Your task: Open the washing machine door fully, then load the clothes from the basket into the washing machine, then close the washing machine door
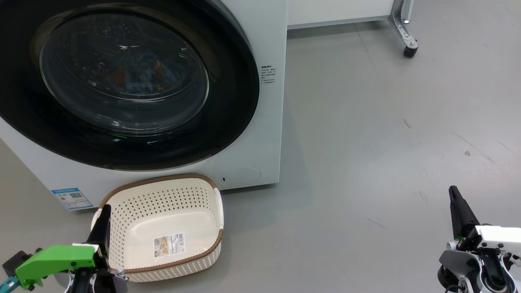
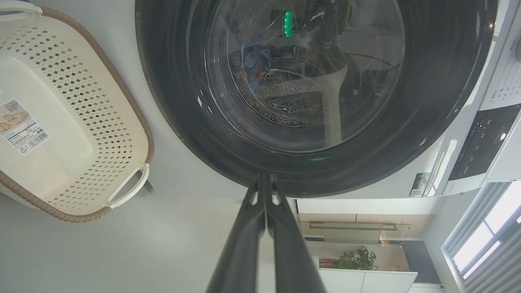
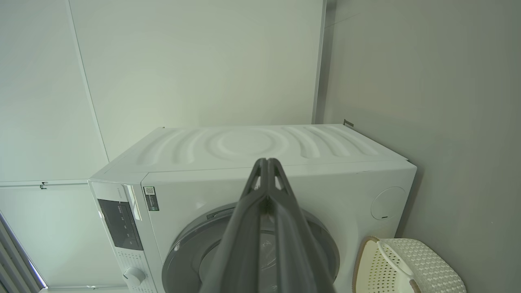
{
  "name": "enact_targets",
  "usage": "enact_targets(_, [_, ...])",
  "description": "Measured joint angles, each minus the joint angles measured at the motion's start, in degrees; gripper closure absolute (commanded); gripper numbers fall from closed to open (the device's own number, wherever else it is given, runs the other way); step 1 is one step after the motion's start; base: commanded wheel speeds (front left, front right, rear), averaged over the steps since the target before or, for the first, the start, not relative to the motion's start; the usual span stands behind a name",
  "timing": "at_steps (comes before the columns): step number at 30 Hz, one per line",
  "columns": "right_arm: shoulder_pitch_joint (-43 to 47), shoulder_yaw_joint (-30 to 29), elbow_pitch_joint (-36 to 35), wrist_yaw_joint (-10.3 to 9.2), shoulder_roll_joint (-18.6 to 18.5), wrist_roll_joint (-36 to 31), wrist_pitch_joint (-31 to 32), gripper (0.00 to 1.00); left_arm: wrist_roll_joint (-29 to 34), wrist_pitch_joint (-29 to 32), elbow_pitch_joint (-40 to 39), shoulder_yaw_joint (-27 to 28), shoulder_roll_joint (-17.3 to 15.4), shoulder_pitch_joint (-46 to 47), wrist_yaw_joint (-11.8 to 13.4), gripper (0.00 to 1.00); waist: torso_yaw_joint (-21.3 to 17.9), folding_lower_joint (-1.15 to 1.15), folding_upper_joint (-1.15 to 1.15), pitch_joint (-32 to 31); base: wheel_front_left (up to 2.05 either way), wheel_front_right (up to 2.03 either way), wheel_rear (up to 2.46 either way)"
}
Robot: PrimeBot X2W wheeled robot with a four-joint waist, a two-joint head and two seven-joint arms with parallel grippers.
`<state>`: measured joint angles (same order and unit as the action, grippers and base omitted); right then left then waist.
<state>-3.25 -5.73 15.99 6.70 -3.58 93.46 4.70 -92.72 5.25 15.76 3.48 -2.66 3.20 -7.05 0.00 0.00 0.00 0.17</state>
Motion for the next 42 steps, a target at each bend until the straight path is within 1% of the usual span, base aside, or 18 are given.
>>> enact_targets(42, [0.00, -0.19, -0.07, 0.00, 0.04, 0.00, 0.01, 1.00, 0.00, 0.00, -0.02, 0.08, 0.02, 0.01, 0.00, 1.00, 0.00, 0.00, 0.00, 0.00, 0.00, 0.00, 0.00])
